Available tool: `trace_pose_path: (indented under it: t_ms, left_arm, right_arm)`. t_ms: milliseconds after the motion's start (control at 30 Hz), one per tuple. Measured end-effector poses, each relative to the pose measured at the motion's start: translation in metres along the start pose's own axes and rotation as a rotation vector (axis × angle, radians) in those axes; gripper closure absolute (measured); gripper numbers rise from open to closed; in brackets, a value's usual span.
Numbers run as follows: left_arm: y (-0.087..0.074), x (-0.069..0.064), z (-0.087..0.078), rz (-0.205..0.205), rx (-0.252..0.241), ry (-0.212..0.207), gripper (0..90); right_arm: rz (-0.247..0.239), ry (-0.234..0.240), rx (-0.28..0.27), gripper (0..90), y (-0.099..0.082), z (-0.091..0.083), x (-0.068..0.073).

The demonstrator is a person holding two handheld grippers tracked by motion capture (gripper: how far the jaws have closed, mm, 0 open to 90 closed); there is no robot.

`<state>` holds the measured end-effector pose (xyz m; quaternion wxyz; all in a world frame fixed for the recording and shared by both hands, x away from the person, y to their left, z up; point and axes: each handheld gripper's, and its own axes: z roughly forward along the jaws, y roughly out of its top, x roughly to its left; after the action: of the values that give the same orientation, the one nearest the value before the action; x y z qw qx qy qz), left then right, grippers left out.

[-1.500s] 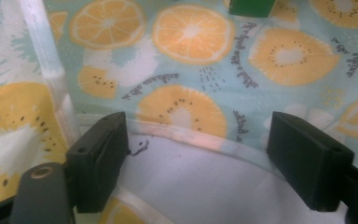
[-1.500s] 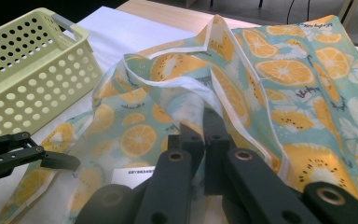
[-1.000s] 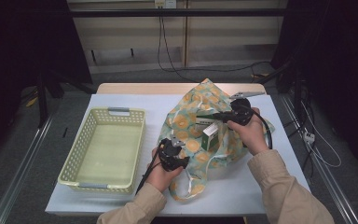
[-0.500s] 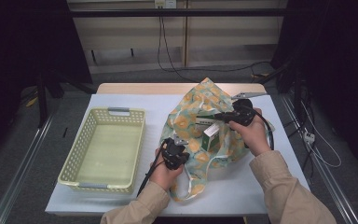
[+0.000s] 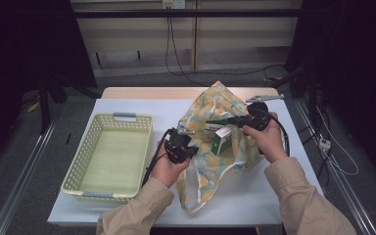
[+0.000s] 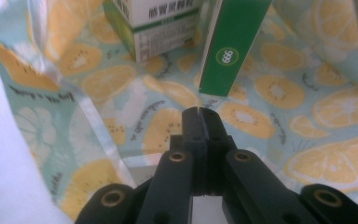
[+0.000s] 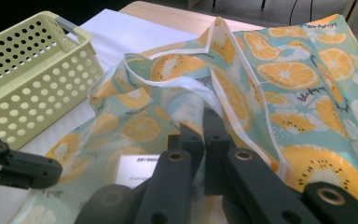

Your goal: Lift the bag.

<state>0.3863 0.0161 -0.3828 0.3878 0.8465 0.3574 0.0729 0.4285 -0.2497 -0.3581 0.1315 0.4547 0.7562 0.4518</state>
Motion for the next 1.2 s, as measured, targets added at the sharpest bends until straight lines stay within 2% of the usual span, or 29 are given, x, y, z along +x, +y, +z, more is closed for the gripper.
trace_pose_path:
  t_ms: [100, 167, 300, 433, 567, 667, 733, 767, 833, 900, 967, 1000, 1033, 1100, 1133, 1167, 1200]
  left_arm:
    - [0.009, 0.001, -0.007, -0.017, -0.034, -0.003, 90.0]
    - [0.016, 0.001, -0.012, -0.013, -0.043, -0.002, 90.0]
    - [0.034, 0.001, -0.026, 0.005, -0.071, 0.008, 90.0]
    - [0.063, 0.003, -0.051, 0.031, -0.113, 0.022, 90.0]
    - [0.09, 0.001, -0.069, 0.07, -0.152, 0.068, 90.0]
    - [0.105, 0.004, -0.08, 0.065, -0.18, 0.062, 90.0]
    - [0.112, 0.004, -0.083, 0.081, -0.18, 0.083, 90.0]
    - [0.113, 0.004, -0.082, 0.084, -0.17, 0.089, 90.0]
    - [0.108, 0.007, -0.075, 0.069, -0.157, 0.072, 90.0]
    - [0.098, 0.01, -0.065, 0.049, -0.128, 0.039, 90.0]
    - [0.082, 0.015, -0.051, 0.027, -0.121, 0.035, 89.7]
    - [0.076, 0.016, -0.047, 0.004, -0.117, 0.043, 74.4]
    - [0.067, 0.017, -0.041, 0.004, -0.099, 0.064, 59.5]
    - [0.054, 0.018, -0.034, 0.003, -0.07, 0.061, 55.6]
    - [0.05, 0.019, -0.031, -0.012, -0.068, 0.067, 50.2]
    - [0.045, 0.02, -0.028, -0.01, -0.054, 0.086, 43.3]
    - [0.039, 0.02, -0.023, -0.019, -0.046, 0.129, 36.6]
  right_arm:
    - [-0.005, 0.005, -0.002, 89.8, 0.001, -0.001, 0.0]
    - [-0.005, 0.003, -0.002, 89.8, 0.001, -0.003, 0.0]
    - [-0.009, -0.005, -0.011, 89.8, 0.008, -0.009, -0.001]
    - [-0.019, -0.018, -0.028, 89.8, 0.019, -0.019, -0.001]
    - [-0.028, -0.033, -0.05, 89.8, 0.033, -0.027, -0.002]
    - [-0.032, -0.04, -0.054, 89.8, 0.04, -0.03, -0.003]
    - [-0.038, -0.043, -0.063, 89.8, 0.046, -0.033, -0.004]
    - [-0.04, -0.047, -0.066, 89.8, 0.048, -0.034, -0.004]
    - [-0.032, -0.044, -0.069, 89.8, 0.05, -0.035, -0.006]
    - [-0.038, -0.038, -0.063, 89.9, 0.048, -0.033, -0.006]
    - [-0.038, -0.032, -0.061, 89.9, 0.044, -0.031, -0.006]
    - [-0.035, -0.032, -0.059, 89.8, 0.041, -0.03, -0.007]
    - [-0.033, -0.034, -0.056, 89.8, 0.04, -0.029, -0.007]
    - [-0.028, -0.038, -0.053, 89.8, 0.036, -0.028, -0.009]
    - [-0.024, -0.037, -0.054, 89.8, 0.034, -0.028, -0.01]
    - [-0.021, -0.038, -0.052, 89.8, 0.034, -0.028, -0.01]
    - [-0.023, -0.038, -0.05, 89.8, 0.033, -0.028, -0.01]
